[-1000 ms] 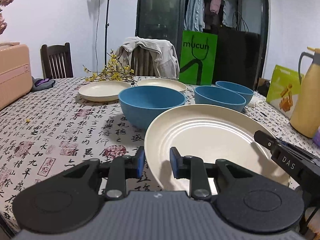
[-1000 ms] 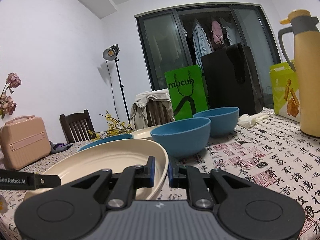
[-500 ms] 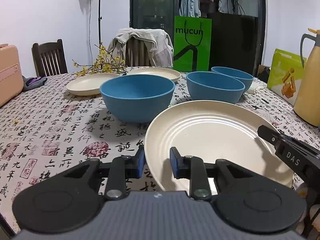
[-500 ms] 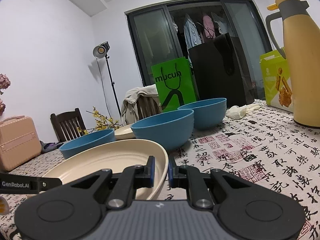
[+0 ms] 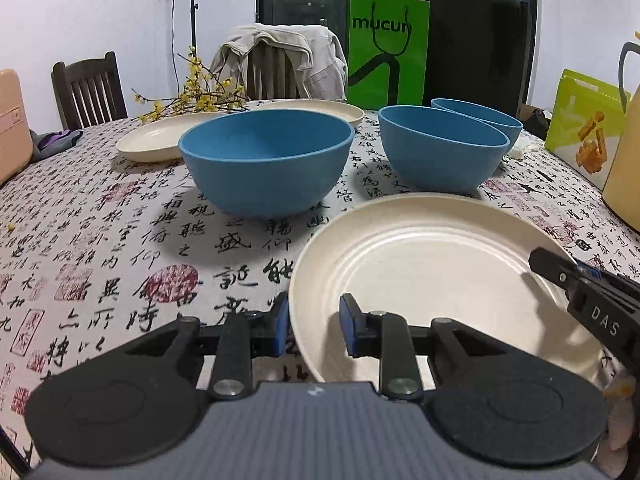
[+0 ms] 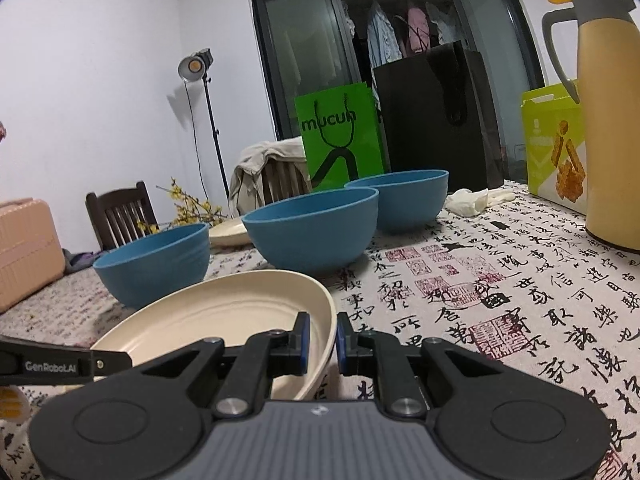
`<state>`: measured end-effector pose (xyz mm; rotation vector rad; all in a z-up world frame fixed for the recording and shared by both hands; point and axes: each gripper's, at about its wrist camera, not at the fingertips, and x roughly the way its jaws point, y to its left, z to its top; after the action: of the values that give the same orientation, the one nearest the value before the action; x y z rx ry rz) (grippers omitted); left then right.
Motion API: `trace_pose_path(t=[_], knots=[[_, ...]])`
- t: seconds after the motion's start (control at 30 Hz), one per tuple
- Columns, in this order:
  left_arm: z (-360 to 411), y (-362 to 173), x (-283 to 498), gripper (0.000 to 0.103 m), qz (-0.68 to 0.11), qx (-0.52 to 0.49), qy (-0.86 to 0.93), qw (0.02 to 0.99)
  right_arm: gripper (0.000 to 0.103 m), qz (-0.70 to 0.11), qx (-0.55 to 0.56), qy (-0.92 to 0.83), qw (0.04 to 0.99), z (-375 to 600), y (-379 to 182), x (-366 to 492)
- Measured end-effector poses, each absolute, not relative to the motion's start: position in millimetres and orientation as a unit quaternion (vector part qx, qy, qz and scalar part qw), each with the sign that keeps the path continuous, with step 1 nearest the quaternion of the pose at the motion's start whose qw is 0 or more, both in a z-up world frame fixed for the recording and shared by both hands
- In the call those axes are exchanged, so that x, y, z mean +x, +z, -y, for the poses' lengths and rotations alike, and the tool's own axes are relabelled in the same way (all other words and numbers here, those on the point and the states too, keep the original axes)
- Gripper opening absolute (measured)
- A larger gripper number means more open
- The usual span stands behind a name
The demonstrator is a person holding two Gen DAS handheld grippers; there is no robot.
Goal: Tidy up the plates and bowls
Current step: 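Lower the cream plate onto the table and open both grippers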
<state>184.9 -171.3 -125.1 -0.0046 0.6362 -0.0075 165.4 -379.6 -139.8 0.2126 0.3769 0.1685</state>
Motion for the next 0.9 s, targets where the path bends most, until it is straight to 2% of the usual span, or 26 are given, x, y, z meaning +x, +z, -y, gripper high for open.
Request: trace_pose_path(t=[0.13, 0.2, 0.33, 0.37, 0.43, 0.47, 0.5, 0.53, 0.6, 0.8, 0.9], knots=[[172, -126, 195, 0.028, -0.314, 0.003, -0.006, 0.950, 0.016, -0.200, 0.094, 0.080, 0.972, 376, -140, 169], [175, -126, 198, 0.037, -0.313, 0.011, -0.011, 0.950, 0.018, -0.207, 0.085, 0.082, 0.971, 375, -140, 171], [179, -128, 199, 0.053, -0.309, 0.022, -0.032, 0.950, 0.028, -0.220, 0.084, 0.098, 0.967, 375, -141, 174], [179, -128, 200, 0.060, -0.308, 0.023, -0.037, 0.950, 0.028, -0.221, 0.087, 0.100, 0.966, 375, -140, 173], [178, -130, 199, 0.070, -0.309, 0.015, -0.056, 0.949, 0.037, -0.219, 0.087, 0.106, 0.966, 375, -140, 172], [177, -130, 199, 0.079, -0.311, 0.014, -0.063, 0.948, 0.042, -0.216, 0.087, 0.106, 0.967, 375, -140, 171], [177, -130, 198, 0.087, -0.309, 0.014, -0.068, 0.948, 0.052, -0.212, 0.089, 0.105, 0.968, 375, -140, 170], [177, -130, 197, 0.090, -0.305, 0.015, -0.072, 0.949, 0.064, -0.204, 0.092, 0.104, 0.969, 375, -139, 168], [174, -126, 196, 0.100, -0.295, 0.012, -0.079, 0.952, 0.074, -0.190, 0.099, 0.101, 0.972, 377, -139, 163], [158, -113, 191, 0.103, -0.269, -0.004, -0.097, 0.958, 0.096, -0.184, 0.109, 0.077, 0.974, 376, -136, 156], [143, -112, 187, 0.103, -0.266, -0.018, -0.094, 0.959, 0.097, -0.190, 0.111, 0.064, 0.973, 372, -134, 152]])
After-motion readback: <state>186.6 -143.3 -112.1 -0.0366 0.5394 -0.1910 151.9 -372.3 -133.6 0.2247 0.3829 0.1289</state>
